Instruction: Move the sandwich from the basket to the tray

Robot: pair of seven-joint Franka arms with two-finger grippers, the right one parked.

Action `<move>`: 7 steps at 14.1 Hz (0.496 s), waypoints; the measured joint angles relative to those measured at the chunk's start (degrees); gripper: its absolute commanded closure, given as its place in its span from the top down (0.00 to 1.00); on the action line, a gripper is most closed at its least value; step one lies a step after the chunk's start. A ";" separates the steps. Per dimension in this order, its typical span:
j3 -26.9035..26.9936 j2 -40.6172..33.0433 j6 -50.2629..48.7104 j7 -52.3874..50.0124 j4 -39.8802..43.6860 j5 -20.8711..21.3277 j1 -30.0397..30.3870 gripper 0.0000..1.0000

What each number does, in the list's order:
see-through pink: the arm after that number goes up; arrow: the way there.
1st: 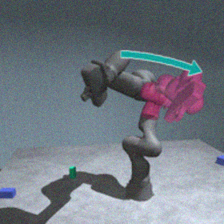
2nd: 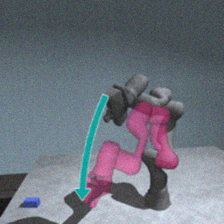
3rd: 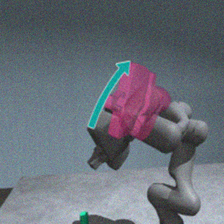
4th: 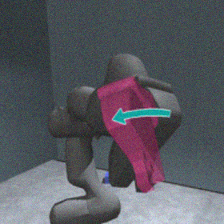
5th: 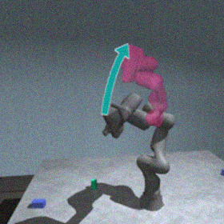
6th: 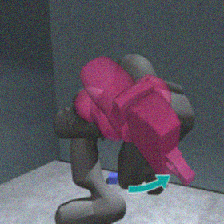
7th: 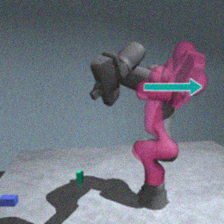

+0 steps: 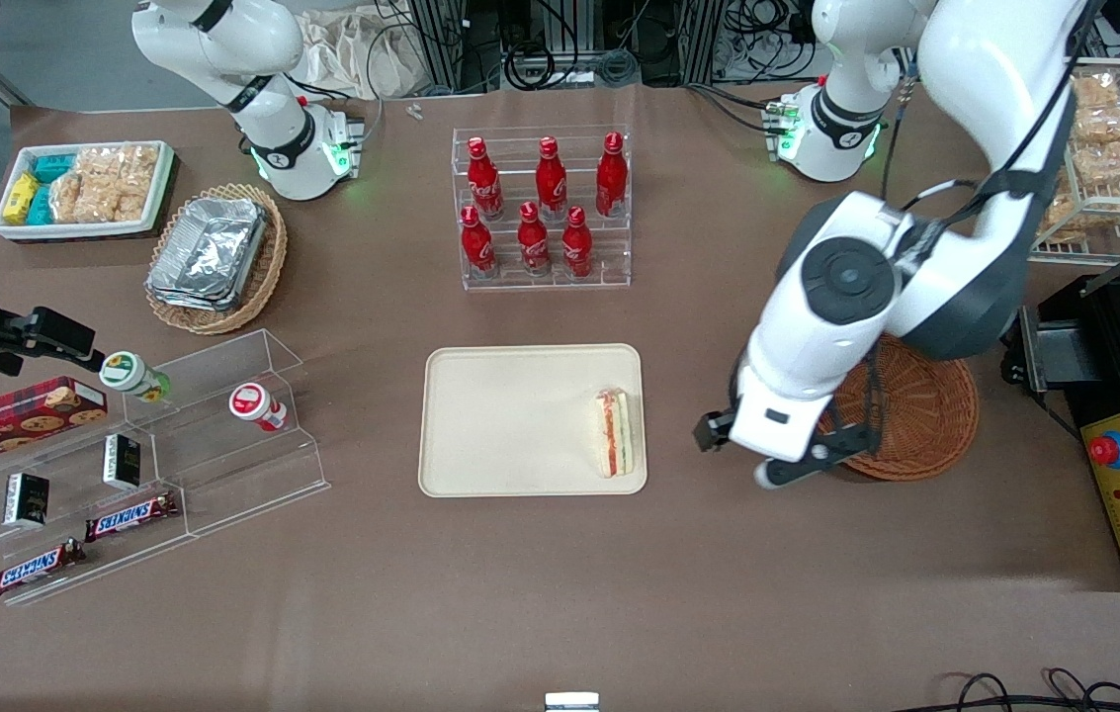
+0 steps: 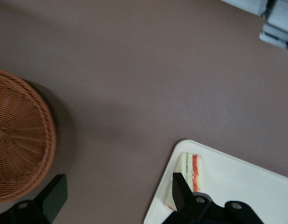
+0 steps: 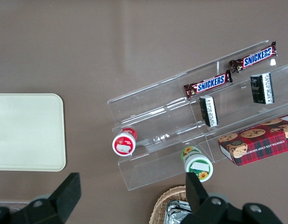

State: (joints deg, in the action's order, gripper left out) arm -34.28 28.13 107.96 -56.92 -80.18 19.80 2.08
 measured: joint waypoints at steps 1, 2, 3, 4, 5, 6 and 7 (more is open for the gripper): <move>0.01 -1.18 0.00 0.01 -1.17 0.00 1.33 1.00; 0.01 -2.31 0.05 0.01 -2.44 -0.03 2.68 1.00; 0.00 -3.50 0.07 0.01 -3.55 -0.64 4.17 1.00; -0.01 -4.81 0.07 0.62 -4.54 -2.25 5.76 1.00; -0.01 -6.35 0.07 2.69 -5.70 -4.21 7.47 1.00; 0.00 -8.21 0.08 5.64 -7.19 -6.13 9.43 1.00; 0.01 -10.15 0.06 8.41 -8.78 -7.74 11.52 1.00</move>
State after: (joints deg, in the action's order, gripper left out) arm -34.27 17.98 108.02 -48.51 -88.97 12.06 13.60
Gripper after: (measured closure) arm 0.000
